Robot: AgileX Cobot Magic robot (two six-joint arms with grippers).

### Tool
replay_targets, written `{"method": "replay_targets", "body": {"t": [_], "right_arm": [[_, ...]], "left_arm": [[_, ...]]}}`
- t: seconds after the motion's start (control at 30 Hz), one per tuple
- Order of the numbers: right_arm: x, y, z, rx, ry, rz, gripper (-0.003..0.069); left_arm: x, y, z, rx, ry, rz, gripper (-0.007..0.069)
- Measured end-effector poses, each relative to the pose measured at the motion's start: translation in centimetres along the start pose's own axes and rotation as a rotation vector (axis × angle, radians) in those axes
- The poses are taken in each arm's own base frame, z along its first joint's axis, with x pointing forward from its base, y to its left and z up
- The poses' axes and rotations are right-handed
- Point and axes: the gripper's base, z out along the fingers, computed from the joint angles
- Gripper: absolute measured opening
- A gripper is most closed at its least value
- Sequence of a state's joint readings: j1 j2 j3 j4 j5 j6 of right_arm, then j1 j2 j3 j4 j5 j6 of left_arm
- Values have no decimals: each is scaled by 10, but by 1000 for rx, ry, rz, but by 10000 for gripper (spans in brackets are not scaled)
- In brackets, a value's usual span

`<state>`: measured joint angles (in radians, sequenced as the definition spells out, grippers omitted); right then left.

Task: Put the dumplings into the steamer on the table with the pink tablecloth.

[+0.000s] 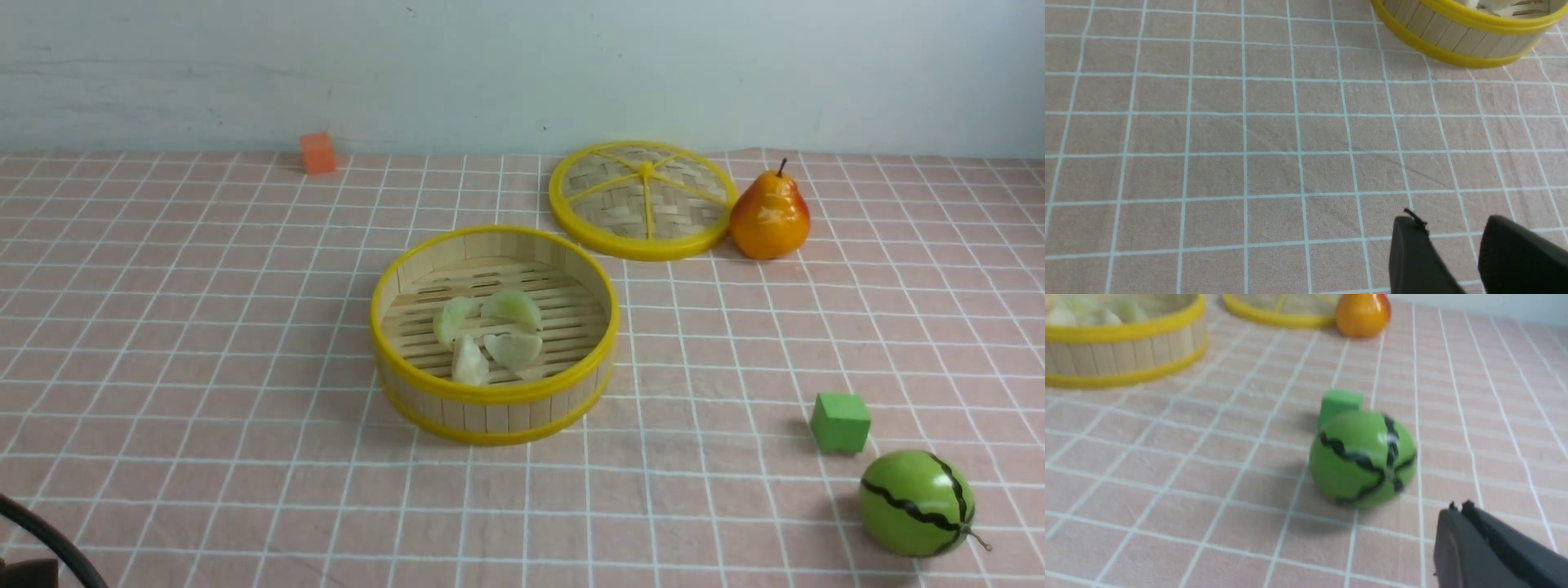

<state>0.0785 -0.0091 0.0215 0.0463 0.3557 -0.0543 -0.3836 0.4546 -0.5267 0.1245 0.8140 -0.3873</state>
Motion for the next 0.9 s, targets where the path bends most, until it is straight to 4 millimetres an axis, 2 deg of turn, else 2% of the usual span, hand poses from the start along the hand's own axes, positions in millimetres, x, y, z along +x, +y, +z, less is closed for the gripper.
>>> {"method": "replay_targets", "body": {"t": [0.73, 0.8, 0.83, 0.9], "right_arm": [[1, 0, 0, 7, 16, 50, 3], [0, 0, 0, 7, 15, 50, 5], [0, 0, 0, 7, 15, 50, 7], [1, 0, 0, 7, 16, 50, 9]], "left_arm": [[0, 0, 0, 0, 0, 0, 238], [5, 1, 4, 9, -26, 4, 238], [19, 4, 10, 20, -52, 8, 238], [32, 8, 15, 36, -99, 6, 238]]}}
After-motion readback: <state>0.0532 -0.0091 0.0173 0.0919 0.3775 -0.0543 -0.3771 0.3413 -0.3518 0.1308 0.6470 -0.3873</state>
